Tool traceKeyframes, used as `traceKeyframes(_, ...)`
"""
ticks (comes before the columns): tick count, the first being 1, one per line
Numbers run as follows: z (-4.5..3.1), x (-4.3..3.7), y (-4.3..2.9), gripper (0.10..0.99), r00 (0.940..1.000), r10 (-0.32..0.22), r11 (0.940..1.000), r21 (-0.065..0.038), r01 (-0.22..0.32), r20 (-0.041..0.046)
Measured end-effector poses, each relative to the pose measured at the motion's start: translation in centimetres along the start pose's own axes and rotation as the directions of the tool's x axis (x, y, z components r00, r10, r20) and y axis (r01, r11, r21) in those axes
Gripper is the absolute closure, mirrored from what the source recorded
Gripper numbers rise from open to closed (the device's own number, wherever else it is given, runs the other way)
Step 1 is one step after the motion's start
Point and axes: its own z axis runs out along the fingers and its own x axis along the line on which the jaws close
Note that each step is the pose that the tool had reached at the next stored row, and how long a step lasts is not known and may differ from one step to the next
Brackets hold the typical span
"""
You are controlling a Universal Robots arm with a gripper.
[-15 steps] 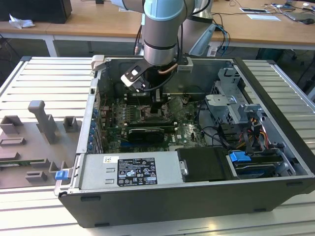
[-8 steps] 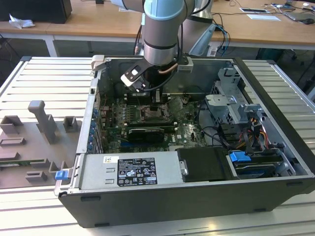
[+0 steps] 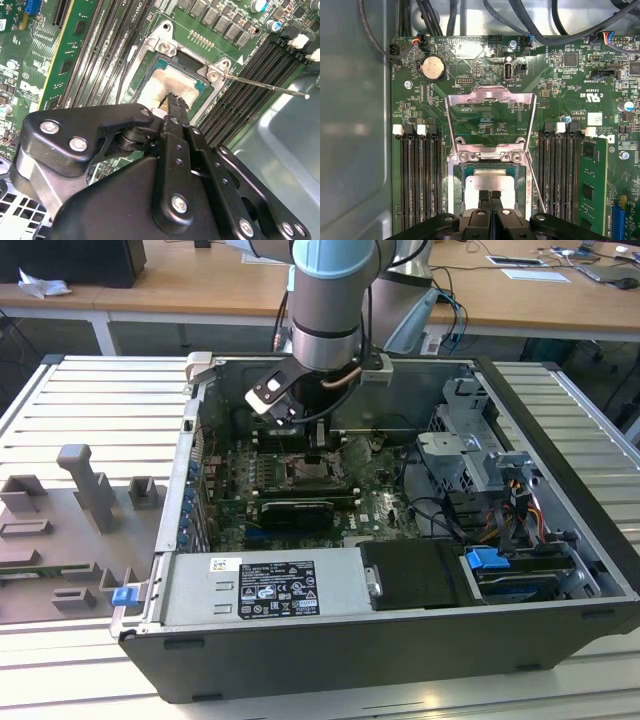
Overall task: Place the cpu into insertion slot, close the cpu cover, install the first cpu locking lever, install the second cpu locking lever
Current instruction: 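Place the cpu into insertion slot, then close the cpu cover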
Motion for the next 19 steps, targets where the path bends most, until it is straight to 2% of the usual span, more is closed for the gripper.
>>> traceKeyframes(12, -0.56, 0.02, 0.00, 0.980, 1.0000, 0.000, 1.0000, 0.000, 0.000, -0.0001)
traceKeyframes(19, -1.22, 0.03, -0.01, 0.980, 1.0000, 0.004, 1.0000, 0.000, -0.004, -0.0001)
